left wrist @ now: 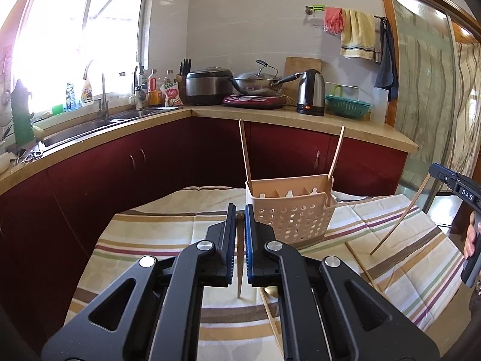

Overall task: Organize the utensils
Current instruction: 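Lift the chopstick with the left gripper to the caddy while the right gripper carries its chopstick there, then drop the chopstick into the caddy by opening the left gripper while the right gripper releases its chopstick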

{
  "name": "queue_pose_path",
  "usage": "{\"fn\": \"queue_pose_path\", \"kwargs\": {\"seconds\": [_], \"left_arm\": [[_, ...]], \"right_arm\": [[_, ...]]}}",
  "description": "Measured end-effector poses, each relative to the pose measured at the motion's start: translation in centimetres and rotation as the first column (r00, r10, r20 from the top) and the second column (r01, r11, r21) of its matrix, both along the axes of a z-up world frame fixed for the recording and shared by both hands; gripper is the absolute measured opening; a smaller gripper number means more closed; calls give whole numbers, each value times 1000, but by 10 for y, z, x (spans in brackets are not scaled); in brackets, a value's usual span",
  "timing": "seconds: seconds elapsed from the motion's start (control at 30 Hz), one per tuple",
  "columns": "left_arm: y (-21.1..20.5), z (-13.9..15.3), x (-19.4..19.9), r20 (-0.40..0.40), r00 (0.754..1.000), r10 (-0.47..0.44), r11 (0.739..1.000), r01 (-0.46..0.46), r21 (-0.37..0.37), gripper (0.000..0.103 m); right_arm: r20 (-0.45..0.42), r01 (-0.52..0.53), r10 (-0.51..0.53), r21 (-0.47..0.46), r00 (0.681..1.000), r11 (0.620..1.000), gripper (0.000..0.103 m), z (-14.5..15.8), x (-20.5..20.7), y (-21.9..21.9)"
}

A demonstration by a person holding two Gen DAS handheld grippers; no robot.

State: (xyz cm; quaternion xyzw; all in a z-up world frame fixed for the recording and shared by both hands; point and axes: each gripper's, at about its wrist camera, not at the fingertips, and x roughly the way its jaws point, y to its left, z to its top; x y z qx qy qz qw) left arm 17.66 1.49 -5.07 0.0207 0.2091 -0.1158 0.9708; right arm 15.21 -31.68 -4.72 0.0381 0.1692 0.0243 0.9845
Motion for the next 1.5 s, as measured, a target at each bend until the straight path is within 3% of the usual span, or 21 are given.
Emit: {"fn": "queue_pose_path", "kwargs": {"seconds": [0.43, 0.87, 1.27, 1.5], "left_arm": [[0, 15, 5, 30, 999, -23, 1000, 23, -6, 6], [-15, 78, 11, 122, 987, -103, 993, 108, -38, 6], [-27, 142, 48, 220, 970, -103, 989, 124, -86, 6], [-42, 144, 81, 216, 971, -106, 990, 124, -67, 6]], "right_arm": [[8, -12, 12, 10, 1000, 1000, 7, 14, 2, 3], [121, -107, 103, 25, 987, 994, 7, 75, 11, 22], [195, -160, 149, 38, 969, 986, 7, 120, 54, 36], [163, -170, 159, 58, 974, 984, 7, 111, 88, 42]]}}
